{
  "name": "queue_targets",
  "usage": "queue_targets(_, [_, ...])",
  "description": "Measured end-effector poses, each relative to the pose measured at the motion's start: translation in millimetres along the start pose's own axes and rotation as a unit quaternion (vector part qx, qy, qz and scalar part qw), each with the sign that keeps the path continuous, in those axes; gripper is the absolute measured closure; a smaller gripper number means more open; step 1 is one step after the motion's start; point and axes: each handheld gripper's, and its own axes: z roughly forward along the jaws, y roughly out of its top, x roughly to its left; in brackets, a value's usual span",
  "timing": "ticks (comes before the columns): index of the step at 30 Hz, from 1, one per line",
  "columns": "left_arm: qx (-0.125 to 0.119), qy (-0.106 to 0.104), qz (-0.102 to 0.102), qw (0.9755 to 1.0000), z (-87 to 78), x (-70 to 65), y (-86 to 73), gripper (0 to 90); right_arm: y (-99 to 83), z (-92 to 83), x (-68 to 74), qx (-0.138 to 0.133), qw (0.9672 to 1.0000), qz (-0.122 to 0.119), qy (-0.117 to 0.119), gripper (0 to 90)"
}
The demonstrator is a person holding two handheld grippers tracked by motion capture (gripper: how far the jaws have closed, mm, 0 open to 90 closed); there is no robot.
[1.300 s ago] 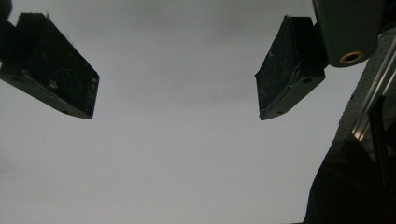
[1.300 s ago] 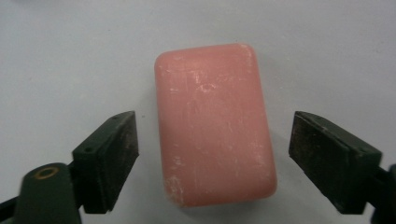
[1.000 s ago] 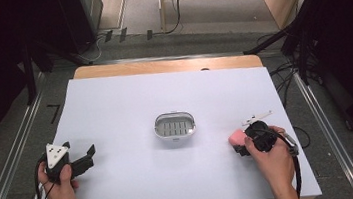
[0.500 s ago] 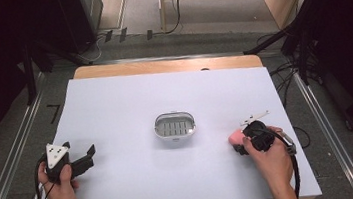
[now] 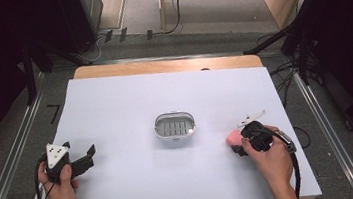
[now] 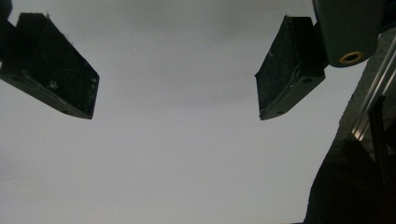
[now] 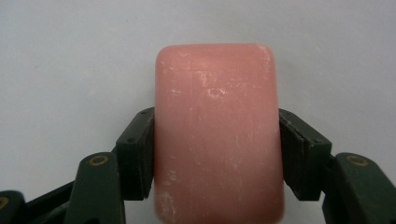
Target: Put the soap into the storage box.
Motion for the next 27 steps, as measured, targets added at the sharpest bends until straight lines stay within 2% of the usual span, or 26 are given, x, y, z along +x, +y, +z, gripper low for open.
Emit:
queue_targets(3, [0.000, 0.000, 0.001, 1.0000, -0.1, 0.0, 0.0, 14.0, 2.6, -1.7, 1.5, -0.004, 1.0000, -0.009, 0.001, 38.6])
queue_targets(10, [0.000, 0.000, 0.000, 1.0000, 0.0, 0.1, 0.0, 14.1, 15.2, -6.9, 7.6, -0.010, 0.9985, -0.052, 0.014, 38.6])
queue_targets(15, [0.000, 0.000, -0.001, 1.0000, 0.0, 0.1, 0.0, 14.1, 22.7, -9.8, 11.0, -0.021, 0.9972, -0.065, 0.030, 38.6])
queue_targets(27, [0.001, -0.001, -0.001, 1.0000, 0.0, 0.4, 0.0, 14.1, 40.6, -10.2, 20.6, -0.022, 0.9936, -0.104, 0.039, 38.6])
